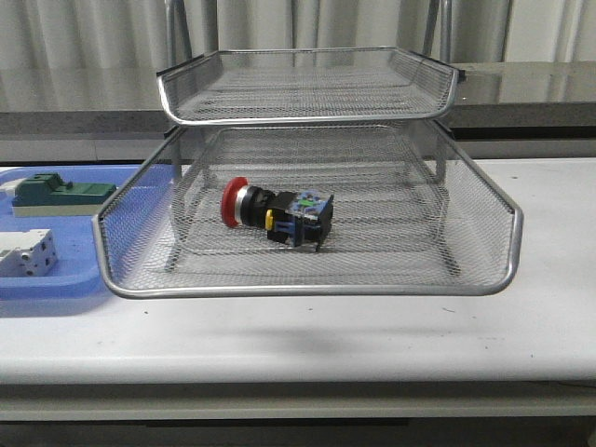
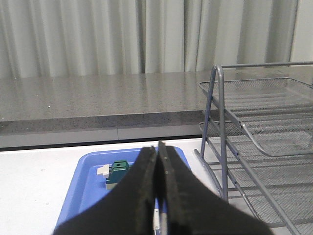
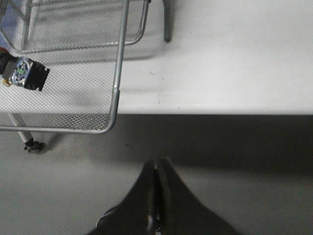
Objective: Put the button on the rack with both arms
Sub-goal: 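Withdraw the left gripper back above the tray, then bring the right gripper to the front edge of the pulled-out tier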
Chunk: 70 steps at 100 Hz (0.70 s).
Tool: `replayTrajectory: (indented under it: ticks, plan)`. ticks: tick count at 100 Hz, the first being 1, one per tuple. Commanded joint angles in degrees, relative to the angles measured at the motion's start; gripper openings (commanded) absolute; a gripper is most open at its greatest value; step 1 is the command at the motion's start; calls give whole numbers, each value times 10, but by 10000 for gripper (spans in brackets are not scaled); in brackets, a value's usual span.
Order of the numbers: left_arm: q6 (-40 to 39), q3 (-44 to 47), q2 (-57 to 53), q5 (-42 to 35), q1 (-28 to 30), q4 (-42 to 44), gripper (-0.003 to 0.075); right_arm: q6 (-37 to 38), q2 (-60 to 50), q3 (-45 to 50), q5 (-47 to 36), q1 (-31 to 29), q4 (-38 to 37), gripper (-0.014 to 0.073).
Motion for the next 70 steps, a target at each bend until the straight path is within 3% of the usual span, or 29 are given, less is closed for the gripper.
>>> replayTrajectory:
  ticks: [1,24,50,70]
  plan:
    - [-5,-16,4,-42,1,-7,-20,-35,39,-19,-32,0,35,-67]
    - [-5,-16,4,-42,1,-7,-20,-72,135,-18,-47,52,47,-67]
    - [-5,-16,4,-42,1,-7,-20,-72,219,-18,-93,177,43,-67]
    - [-5,-16,4,-42,1,-7,-20,-73,267,-18,-127,262,0,-67]
